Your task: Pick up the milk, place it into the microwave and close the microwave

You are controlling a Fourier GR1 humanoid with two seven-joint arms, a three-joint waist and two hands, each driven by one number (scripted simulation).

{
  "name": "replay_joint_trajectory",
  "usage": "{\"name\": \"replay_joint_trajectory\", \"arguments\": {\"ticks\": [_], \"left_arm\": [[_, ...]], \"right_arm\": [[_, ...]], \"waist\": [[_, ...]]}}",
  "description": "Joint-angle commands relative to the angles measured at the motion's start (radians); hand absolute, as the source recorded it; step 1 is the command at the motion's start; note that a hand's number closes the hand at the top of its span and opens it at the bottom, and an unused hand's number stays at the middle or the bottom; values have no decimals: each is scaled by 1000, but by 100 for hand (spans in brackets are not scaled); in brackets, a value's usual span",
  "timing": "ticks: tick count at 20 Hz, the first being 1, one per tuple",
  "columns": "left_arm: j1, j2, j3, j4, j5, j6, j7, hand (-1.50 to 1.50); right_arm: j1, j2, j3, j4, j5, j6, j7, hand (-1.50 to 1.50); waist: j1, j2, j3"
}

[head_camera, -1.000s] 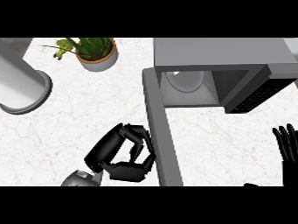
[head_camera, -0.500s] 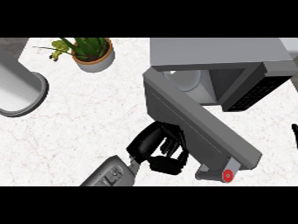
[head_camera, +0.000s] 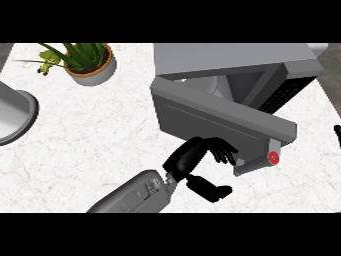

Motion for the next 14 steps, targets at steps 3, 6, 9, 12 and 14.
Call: {"name": "replay_joint_trajectory", "arguments": {"ticks": [3, 6, 9, 12, 14], "left_arm": [[-131, -6, 20, 30, 170, 53, -67, 150], [-178, -6, 33, 2, 226, 94, -108, 150], [-229, -7, 46, 47, 269, 109, -123, 150], [-277, -7, 60, 95, 307, 123, -126, 150], [-305, -7, 56, 113, 326, 141, -129, 150]], "right_arm": [[-64, -26, 43, -69, -20, 33, 54, -150], [-72, -55, 30, -82, -50, 72, 57, -150], [-80, -62, 36, -104, -76, 82, 80, -150], [-101, -81, 28, -121, -73, 80, 93, -150], [-105, -93, 13, -130, -99, 77, 116, -150]], "waist": [[-62, 18, -3], [-109, 21, -3], [-138, 28, -2], [-163, 36, -1], [-183, 35, -1]]}}
